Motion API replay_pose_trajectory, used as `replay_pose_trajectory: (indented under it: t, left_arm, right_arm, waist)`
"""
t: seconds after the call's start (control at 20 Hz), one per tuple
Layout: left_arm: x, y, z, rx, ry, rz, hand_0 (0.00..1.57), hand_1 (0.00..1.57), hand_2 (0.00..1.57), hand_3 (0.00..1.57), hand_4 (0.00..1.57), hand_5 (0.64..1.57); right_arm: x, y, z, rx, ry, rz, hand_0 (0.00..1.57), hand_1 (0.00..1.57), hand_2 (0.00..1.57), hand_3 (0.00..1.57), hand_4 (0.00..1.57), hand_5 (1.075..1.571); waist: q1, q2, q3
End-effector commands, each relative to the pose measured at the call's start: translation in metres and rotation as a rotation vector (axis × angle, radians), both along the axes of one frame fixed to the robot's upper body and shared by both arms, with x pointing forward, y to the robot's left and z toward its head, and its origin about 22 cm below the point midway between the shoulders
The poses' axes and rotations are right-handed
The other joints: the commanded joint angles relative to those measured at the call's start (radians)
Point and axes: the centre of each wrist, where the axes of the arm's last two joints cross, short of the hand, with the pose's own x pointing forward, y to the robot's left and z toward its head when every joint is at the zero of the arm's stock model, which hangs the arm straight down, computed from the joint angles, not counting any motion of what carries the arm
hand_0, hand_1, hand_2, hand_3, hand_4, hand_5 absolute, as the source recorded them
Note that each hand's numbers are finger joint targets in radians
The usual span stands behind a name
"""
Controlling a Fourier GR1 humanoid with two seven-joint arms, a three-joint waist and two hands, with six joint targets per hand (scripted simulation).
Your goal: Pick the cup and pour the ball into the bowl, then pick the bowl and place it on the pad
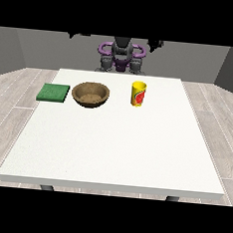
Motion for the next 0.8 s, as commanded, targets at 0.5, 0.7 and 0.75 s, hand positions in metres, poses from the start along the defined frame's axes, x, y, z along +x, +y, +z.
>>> replay_pose_trajectory:
  t: [0.5, 0.7, 0.75]
  left_arm:
    - [0.028, 0.043, -0.082, 0.083, -0.147, 0.017, 0.0, 0.0, 0.0, 0.0, 0.25, 1.475]
    - [0.028, 0.036, -0.119, 0.093, -0.115, 0.022, 0.0, 0.0, 0.0, 0.0, 0.0, 1.442]
    - [0.039, 0.057, -0.111, 0.103, -0.08, 0.016, 0.0, 0.0, 0.0, 0.0, 0.0, 1.441]
  right_arm:
    - [0.019, -0.042, -0.015, -0.002, -0.188, -0.002, 0.0, 0.0, 0.0, 0.0, 0.68, 1.555]
    - [0.023, -0.047, -0.008, 0.006, -0.17, 0.035, 0.0, 0.0, 0.0, 0.0, 0.66, 1.558]
    - [0.018, -0.051, -0.027, -0.012, -0.144, 0.01, 0.0, 0.0, 0.0, 0.0, 0.67, 1.56]
  waist:
    - [-0.03, 0.255, -0.0002]
    - [-0.037, 0.238, -0.0005]
    - [-0.032, 0.205, -0.0003]
